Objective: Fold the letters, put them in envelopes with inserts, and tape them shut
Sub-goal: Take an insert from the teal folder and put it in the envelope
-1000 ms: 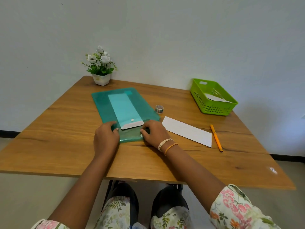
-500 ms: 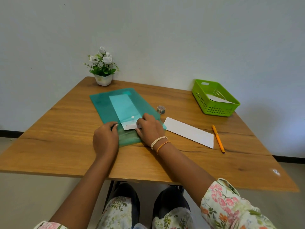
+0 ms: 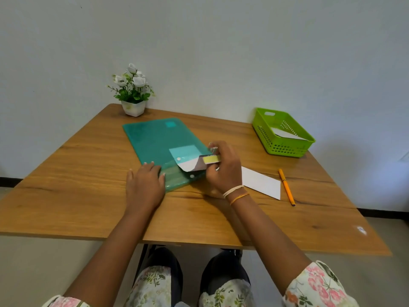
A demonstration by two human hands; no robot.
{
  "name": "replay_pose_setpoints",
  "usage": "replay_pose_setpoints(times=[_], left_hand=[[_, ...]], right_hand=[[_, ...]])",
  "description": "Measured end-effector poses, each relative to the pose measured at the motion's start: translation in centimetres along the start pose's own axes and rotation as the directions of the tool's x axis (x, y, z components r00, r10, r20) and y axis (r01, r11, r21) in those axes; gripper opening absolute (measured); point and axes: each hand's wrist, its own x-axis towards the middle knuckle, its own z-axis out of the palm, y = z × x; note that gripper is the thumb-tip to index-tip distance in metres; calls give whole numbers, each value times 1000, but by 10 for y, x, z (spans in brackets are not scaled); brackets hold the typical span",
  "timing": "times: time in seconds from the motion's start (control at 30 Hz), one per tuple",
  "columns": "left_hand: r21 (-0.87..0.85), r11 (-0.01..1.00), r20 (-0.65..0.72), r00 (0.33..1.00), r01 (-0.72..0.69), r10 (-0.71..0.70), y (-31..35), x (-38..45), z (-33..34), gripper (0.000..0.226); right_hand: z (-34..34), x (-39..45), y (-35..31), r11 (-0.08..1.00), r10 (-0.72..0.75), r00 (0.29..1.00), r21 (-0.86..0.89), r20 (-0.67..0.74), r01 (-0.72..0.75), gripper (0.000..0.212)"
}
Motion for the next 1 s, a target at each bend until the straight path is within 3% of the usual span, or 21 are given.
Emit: replay_pose_setpoints(times=[0.13,0.27,0.4,0.5,0.57,0.67,0.77,0.83,0.9,0.97,1.0], left_hand=[[11,1000,76,997,9,-10,-2,0,2,47],[-30,999,54,998,41,-40,-2,0,2,57],[-19,999,76,997,31,-30,-5,-1,1,74],[4,999,63,997,33,-33,-4,-1,0,67],[-17,999,-7,999,42,-42,-3,-1,-2,64],[-36,998,-72,996,55,-58,-4,-2,-4,73],[-12,998,-46,997,61,-61,-4,-2,-4,77],[-23,998,-65,997,50,-51,-3,-2,-5,68],[-48,999,-130,991,15,-21,-1,-4,-8,55],[-68,998,-175,985,-16,4,1,-5,-10,45],[-72,997,-182,983,-27,13,1,-5,-10,41]], right_hand=[[-23,30,1,999,37,961,-6,-274,-41,14],[-50,59,9,988,152,831,84,-535,-127,12],[-71,76,21,970,242,701,150,-670,-191,11],[-77,73,26,972,235,707,165,-667,-167,15],[-74,61,30,987,154,802,133,-578,-93,13],[-60,31,39,989,105,937,132,-332,-63,12],[-48,-1,52,990,123,992,71,-12,-122,21],[-44,-14,62,979,200,955,-86,220,-185,28],[-42,-19,68,939,291,857,-298,425,-171,36],[-42,-20,70,892,355,770,-437,530,-110,37],[-43,-19,68,883,369,766,-455,526,-113,37]])
